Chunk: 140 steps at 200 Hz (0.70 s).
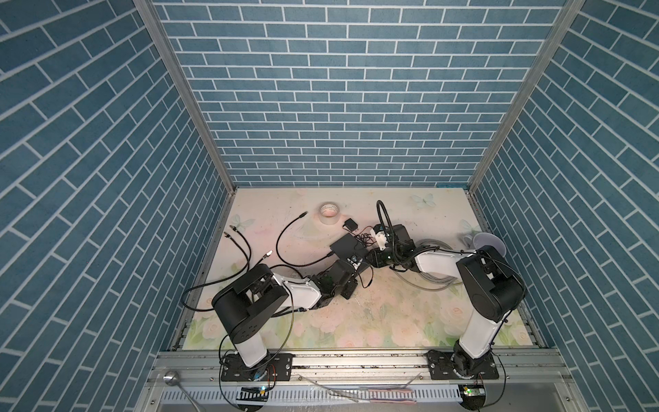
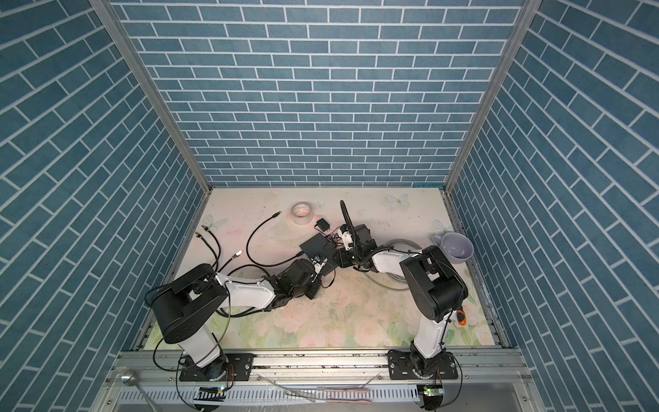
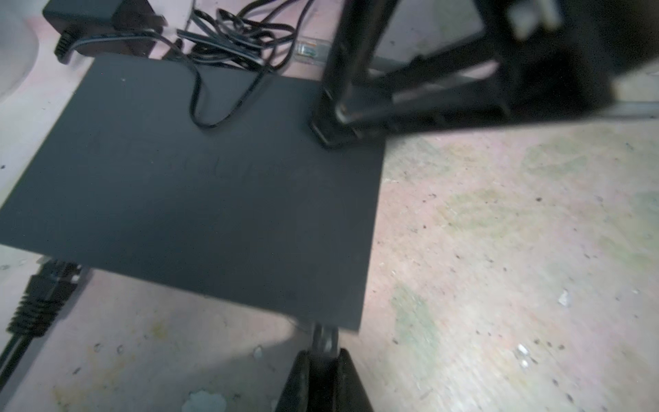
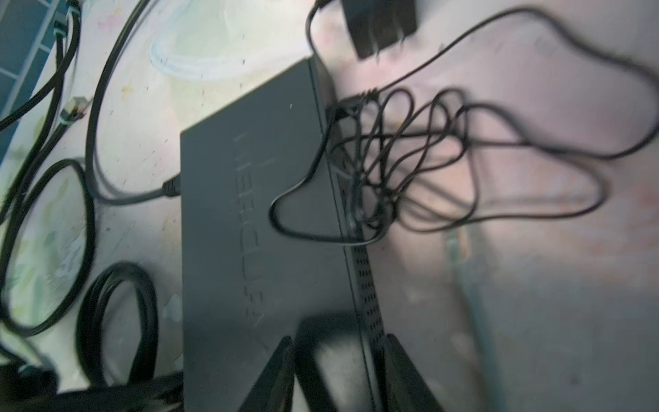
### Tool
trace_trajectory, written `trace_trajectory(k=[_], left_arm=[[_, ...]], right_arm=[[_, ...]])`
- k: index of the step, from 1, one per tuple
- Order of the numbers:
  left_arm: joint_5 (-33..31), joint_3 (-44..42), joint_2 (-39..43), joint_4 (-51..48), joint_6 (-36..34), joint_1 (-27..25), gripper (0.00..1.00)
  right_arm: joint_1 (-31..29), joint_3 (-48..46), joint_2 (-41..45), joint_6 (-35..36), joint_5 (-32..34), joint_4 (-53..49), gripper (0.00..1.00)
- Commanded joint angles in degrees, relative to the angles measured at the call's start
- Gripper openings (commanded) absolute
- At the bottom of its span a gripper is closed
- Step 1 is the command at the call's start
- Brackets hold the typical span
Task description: Insert the plug into the switch port
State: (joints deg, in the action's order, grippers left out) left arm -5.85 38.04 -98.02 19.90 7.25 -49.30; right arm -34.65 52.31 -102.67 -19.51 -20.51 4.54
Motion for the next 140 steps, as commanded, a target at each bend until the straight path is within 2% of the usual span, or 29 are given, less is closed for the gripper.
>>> trace_trajectory(k=[1, 38, 57, 75, 107, 140], left_arm=[[-1.0, 0.3, 0.5, 4.1, 2.5, 1.4, 0.21], [-0.5, -3.5, 5.6, -0.8, 4.9, 1.5, 0.28], [-1.8, -5.0, 8.1, -2.5, 5.3, 1.5, 0.31], [-2.5, -5.1, 10.5, -5.9, 5.8, 1.5, 0.39], [-4.1, -5.6, 14.2, -10.3, 9.1, 1.6, 0.43], [-13.5, -4.7, 18.3, -15.6, 14.9, 1.7, 0.5]], right_arm=[[-5.9, -0.4, -0.8, -6.7, -17.1, -18.9, 0.41], [-0.3, 2.4, -0.2, -6.2, -11.1, -22.5, 0.45], [1.4, 4.3, 0.1, -4.4, -10.6, -25.0, 0.47], [2.6, 6.3, 0.7, -3.1, -10.1, -27.2, 0.48], [4.7, 8.0, 2.9, -2.4, -8.7, -28.7, 0.49], [6.5, 9.3, 5.8, -1.9, -4.0, -30.2, 0.49]])
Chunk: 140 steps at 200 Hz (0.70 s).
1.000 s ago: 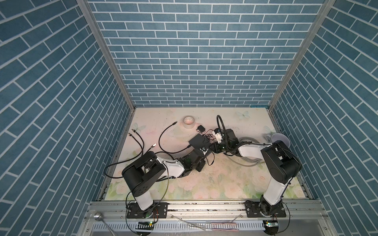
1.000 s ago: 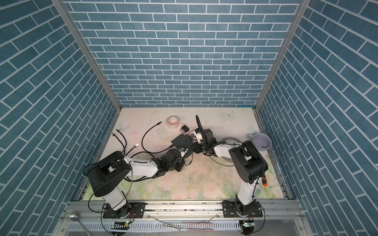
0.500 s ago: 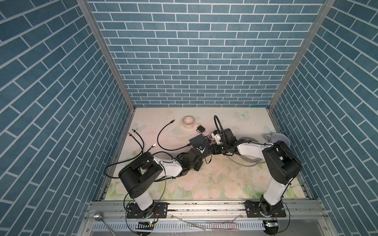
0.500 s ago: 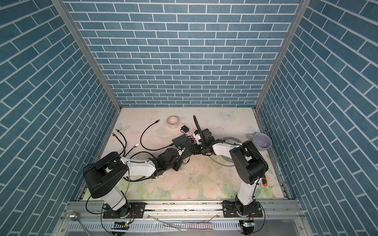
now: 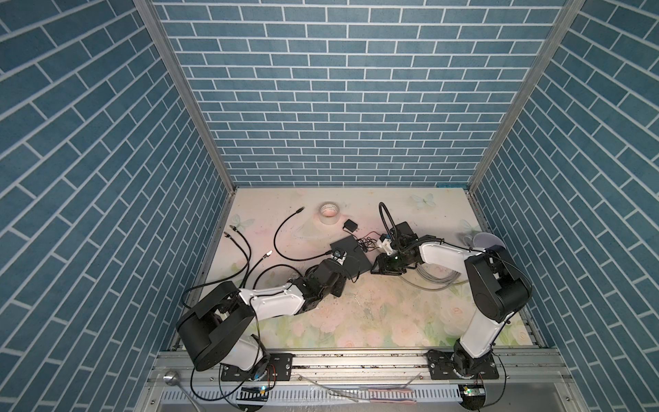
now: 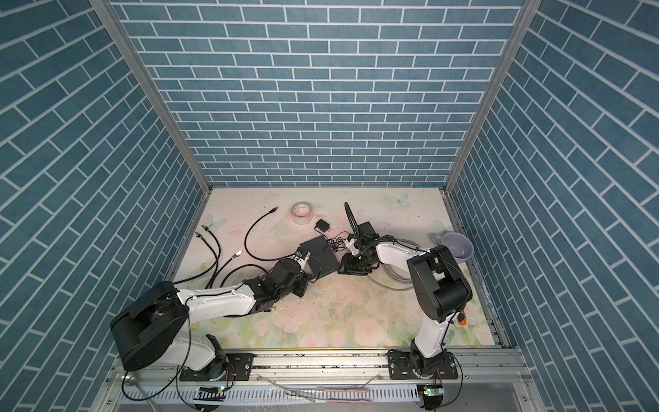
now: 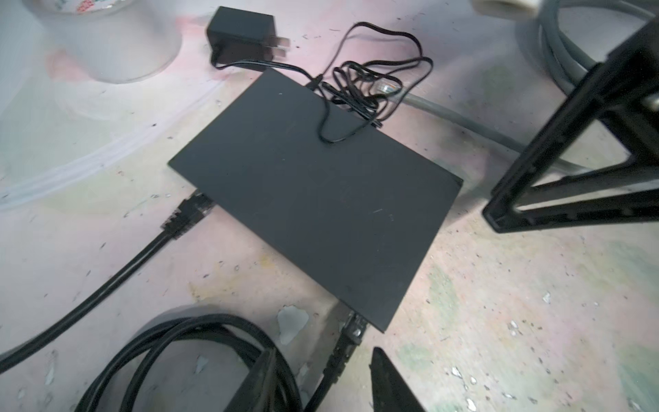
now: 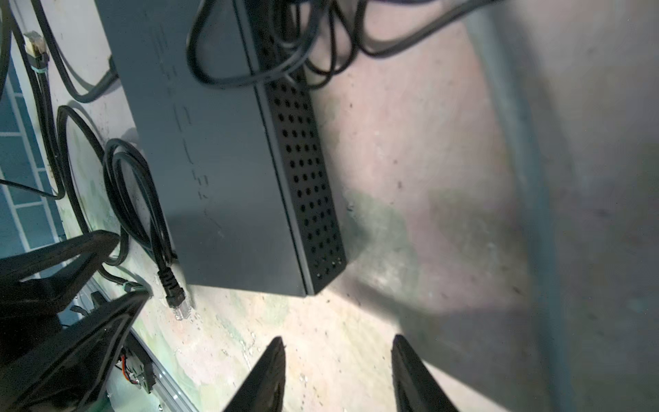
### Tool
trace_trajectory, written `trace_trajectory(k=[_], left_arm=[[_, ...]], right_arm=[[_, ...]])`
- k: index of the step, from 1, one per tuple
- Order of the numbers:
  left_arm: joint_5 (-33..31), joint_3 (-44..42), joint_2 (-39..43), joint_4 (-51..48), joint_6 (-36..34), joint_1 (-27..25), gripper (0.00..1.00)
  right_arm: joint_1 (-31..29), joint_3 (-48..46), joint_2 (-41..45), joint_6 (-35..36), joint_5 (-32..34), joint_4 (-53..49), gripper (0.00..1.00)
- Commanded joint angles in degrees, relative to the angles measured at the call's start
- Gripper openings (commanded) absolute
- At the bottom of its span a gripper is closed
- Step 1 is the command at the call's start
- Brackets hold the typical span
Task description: Insert the plug into the switch port
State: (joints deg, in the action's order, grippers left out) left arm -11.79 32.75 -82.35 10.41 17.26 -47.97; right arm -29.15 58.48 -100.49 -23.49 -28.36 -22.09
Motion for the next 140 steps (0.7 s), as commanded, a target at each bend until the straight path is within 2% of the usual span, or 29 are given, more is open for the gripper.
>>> trace_trajectory(k=[1, 15, 30, 75, 96, 122, 140], left_arm=[[-7.8, 0.8, 2.7, -6.5, 5.0, 0.4, 0.51], [-10.9, 4.9, 2.7, -11.5, 5.6, 1.4, 0.55], [-10.9, 9.7, 1.6, -15.9, 7.3, 3.7, 0.56], [-11.2, 15.4, -1.2, -18.5, 9.7, 6.5, 0.56], [-11.9, 16.6, -1.2, -21.3, 12.0, 7.9, 0.56], [-10.4, 16.3, -0.1, -21.4, 12.8, 9.3, 0.56], [-10.5, 16.4, 0.3, -21.5, 12.6, 9.5, 0.56]], right_arm=[[1.1, 3.2, 3.7, 2.1, 4.1, -3.7, 0.49], [1.3, 4.0, 4.1, 2.5, 7.9, -4.3, 0.49], [1.4, 4.6, 3.7, 3.4, 10.9, -3.7, 0.49], [1.3, 6.3, -0.9, 6.4, 15.4, -2.6, 0.46], [0.6, 6.2, -2.7, 8.0, 16.7, -2.5, 0.43], [-1.4, 5.6, -4.5, 9.9, 22.2, -3.6, 0.38], [-2.6, 4.9, -4.9, 10.0, 26.8, -4.7, 0.29]])
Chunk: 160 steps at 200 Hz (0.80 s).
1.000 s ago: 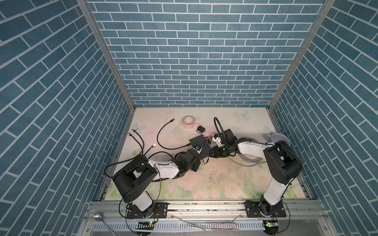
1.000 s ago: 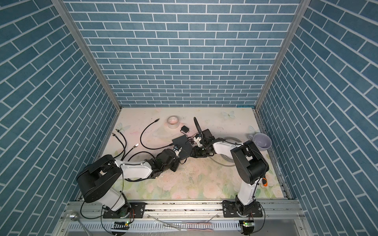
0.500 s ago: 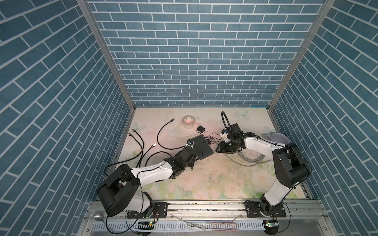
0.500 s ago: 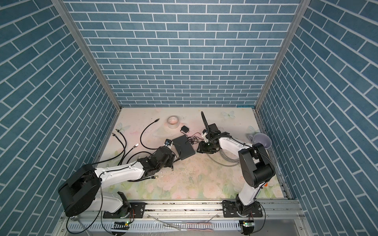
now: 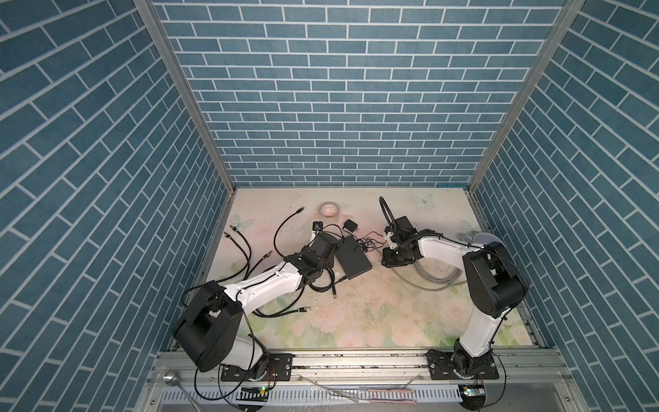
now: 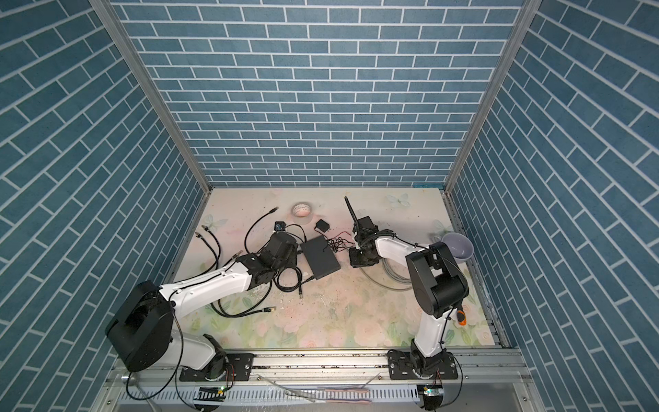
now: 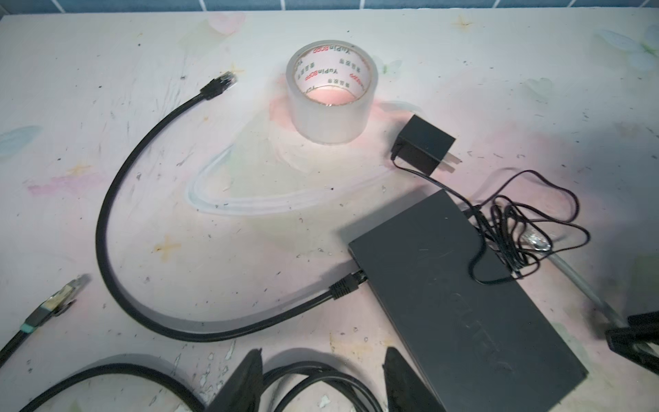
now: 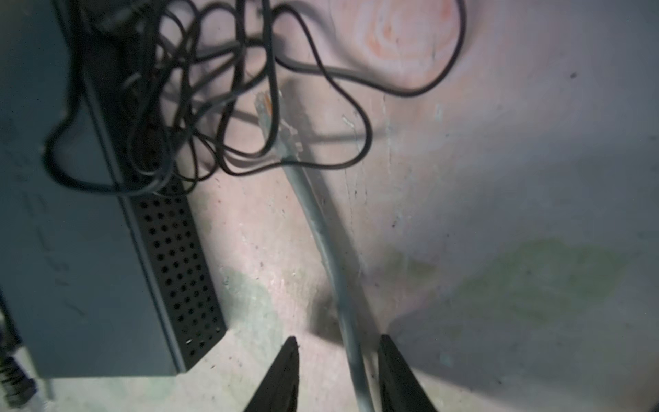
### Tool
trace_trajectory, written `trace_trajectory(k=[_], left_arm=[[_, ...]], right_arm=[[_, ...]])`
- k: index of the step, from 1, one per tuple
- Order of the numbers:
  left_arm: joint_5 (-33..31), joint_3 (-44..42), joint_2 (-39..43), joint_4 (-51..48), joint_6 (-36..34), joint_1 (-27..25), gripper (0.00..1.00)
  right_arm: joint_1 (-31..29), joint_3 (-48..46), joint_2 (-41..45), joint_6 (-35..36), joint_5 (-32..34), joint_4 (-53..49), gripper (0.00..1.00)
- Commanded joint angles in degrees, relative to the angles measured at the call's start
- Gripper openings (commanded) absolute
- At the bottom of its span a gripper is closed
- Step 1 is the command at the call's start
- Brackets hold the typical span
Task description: Insert the plug into the switch port
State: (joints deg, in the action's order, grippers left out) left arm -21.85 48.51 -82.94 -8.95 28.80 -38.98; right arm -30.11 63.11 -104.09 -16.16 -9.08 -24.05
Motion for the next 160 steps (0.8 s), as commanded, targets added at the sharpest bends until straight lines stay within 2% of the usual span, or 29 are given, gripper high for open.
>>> trace_trajectory(k=[1, 30, 89, 119, 134, 160], left_arm=[[-0.5, 0.6, 0.8, -2.1, 1.0, 0.5, 0.56], [1.4, 2.3, -0.7, -2.9, -0.8, 0.5, 0.56], [6.8, 7.6, -6.1, -3.7, -1.5, -0.4, 0.54], [12.8, 11.8, -8.2, -4.1, -2.8, -1.4, 0.52], [16.5, 12.5, -7.6, -3.3, -1.1, -1.4, 0.52], [23.6, 12.2, -6.5, 0.3, 1.7, -1.4, 0.5]], right_arm=[[-1.7, 0.2, -1.2, 2.6, 7.7, -2.8, 0.28], [-1.7, -2.7, 2.5, 0.1, 13.0, -4.0, 0.11], [-0.8, -3.3, 12.1, -3.2, 10.4, -9.8, 0.09], [-0.8, -4.5, 16.9, -3.3, 4.4, -8.6, 0.08], [-0.8, -5.0, 19.1, -3.4, -1.9, -7.3, 0.08], [-0.8, -8.7, 22.2, -6.0, -12.4, 1.4, 0.08]])
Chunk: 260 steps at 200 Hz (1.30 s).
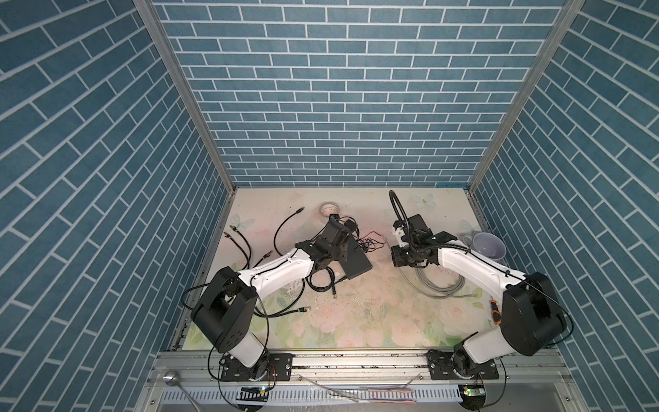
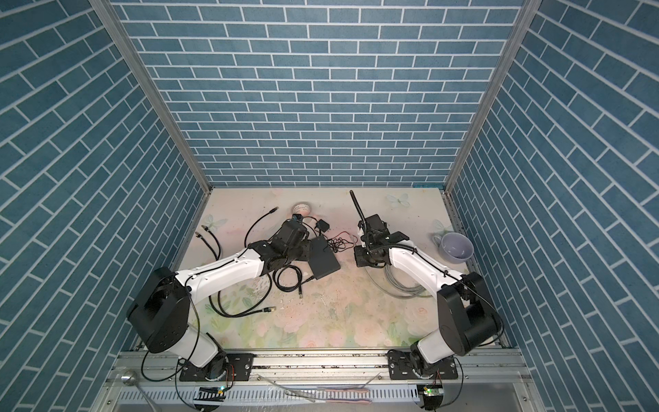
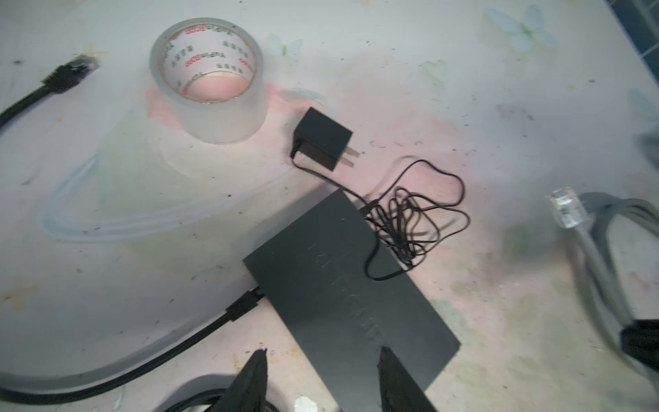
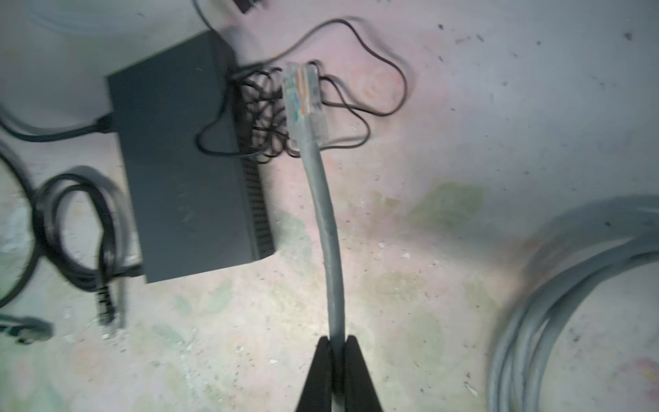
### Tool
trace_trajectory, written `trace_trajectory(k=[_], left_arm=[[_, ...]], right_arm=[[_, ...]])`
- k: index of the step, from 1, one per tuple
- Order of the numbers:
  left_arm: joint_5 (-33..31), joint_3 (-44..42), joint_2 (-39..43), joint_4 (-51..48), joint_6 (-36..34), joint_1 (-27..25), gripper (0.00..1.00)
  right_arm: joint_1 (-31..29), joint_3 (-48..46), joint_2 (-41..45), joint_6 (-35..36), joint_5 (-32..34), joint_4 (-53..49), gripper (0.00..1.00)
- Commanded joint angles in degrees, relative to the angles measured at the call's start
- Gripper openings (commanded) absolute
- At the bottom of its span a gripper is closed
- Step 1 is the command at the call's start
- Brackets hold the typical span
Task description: Insert the plug into the switch port
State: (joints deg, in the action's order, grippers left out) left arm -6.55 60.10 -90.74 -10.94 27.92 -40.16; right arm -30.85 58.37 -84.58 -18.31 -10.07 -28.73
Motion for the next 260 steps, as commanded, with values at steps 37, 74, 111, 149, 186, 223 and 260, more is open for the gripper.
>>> trace_trajectory(k=[37, 74, 111, 149, 186, 223, 260], left_arm=[[14.3, -2.0, 1.2, 8.8, 8.3, -1.0, 0.44], [11.3, -1.9, 0.3, 8.0, 9.4, -5.5, 0.45], [5.1, -7.3, 2.1, 9.9, 14.6, -6.8, 0.44], [2.9, -9.1, 2.5, 9.6, 15.2, -6.8, 0.44], [4.7, -10.7, 0.0, 16.7, 17.1, -6.7, 0.44], [4.6, -11.1, 0.1, 18.9, 18.0, -6.6, 0.43], [4.1, -10.8, -2.6, 20.5, 18.9, -5.9, 0.39]], right_arm=[[-0.6, -7.8, 3.0, -10.6, -16.2, 14.9, 0.08], [-5.1, -13.1, 2.9, -18.4, -16.5, 27.5, 0.08], [-8.3, -17.3, 1.6, -23.5, -12.1, 35.9, 0.07], [-9.1, -20.1, 0.4, -26.4, -12.2, 43.7, 0.06], [-9.9, -20.3, -1.7, -27.9, -12.9, 46.6, 0.05], [-10.1, -20.2, -2.7, -28.3, -13.3, 47.8, 0.05], [-10.3, -20.1, -2.9, -28.5, -13.9, 49.0, 0.05]])
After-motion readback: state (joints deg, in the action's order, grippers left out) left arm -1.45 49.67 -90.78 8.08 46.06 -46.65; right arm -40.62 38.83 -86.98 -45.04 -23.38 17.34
